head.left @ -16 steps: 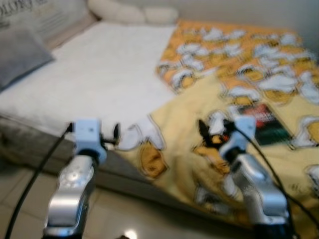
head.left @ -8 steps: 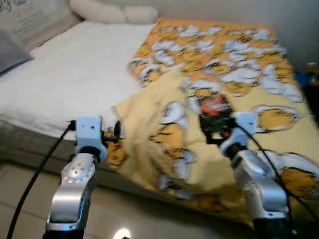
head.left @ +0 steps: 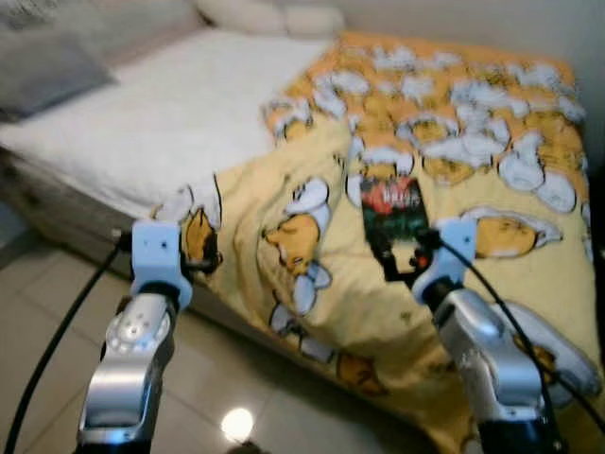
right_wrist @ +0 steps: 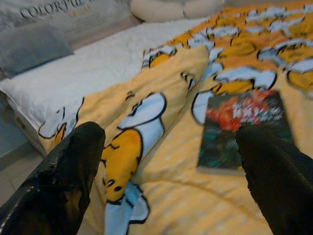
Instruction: Clean up the room
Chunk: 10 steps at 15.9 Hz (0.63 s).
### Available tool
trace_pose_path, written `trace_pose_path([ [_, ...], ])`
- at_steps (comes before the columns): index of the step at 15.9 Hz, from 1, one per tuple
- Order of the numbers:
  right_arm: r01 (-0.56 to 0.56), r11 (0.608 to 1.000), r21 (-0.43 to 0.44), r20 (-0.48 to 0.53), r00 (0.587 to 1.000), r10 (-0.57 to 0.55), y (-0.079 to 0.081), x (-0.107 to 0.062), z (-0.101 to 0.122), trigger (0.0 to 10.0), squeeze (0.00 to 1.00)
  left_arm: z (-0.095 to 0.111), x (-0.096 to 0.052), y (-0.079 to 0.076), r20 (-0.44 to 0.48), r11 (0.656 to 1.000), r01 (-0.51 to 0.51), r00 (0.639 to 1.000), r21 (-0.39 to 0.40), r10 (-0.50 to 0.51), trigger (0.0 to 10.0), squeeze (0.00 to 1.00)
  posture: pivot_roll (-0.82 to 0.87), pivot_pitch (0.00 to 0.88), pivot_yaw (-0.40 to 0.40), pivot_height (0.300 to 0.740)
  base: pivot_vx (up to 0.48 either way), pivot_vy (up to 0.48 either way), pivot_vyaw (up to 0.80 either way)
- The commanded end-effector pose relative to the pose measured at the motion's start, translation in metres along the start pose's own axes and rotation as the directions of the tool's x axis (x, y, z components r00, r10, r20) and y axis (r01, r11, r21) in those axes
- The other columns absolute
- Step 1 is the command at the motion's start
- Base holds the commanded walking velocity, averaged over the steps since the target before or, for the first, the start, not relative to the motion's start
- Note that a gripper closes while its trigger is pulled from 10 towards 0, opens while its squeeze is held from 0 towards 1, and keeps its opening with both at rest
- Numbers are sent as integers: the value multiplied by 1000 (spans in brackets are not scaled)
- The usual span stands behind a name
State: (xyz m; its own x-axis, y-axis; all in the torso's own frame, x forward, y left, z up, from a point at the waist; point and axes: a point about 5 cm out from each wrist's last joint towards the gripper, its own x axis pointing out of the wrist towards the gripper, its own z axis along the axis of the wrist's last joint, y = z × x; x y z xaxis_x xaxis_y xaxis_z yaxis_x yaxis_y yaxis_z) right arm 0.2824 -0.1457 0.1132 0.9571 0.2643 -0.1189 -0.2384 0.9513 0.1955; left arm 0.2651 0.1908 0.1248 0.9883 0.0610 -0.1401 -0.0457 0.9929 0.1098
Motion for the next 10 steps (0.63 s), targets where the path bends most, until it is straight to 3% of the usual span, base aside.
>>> trace_pose_path([
  [1,1,1000,9,0,1000,-1,2,1,1,10000,1000,5,1,3,22,1000,-16,1000,4,16,10000,1000,-5,0,57,740,0,0,0],
  [10,1,1000,9,0,1000,-1,2,1,1,10000,1000,5,1,3,22,1000,-16,1000,4,16,10000,1000,-5,0,57,740,0,0,0],
])
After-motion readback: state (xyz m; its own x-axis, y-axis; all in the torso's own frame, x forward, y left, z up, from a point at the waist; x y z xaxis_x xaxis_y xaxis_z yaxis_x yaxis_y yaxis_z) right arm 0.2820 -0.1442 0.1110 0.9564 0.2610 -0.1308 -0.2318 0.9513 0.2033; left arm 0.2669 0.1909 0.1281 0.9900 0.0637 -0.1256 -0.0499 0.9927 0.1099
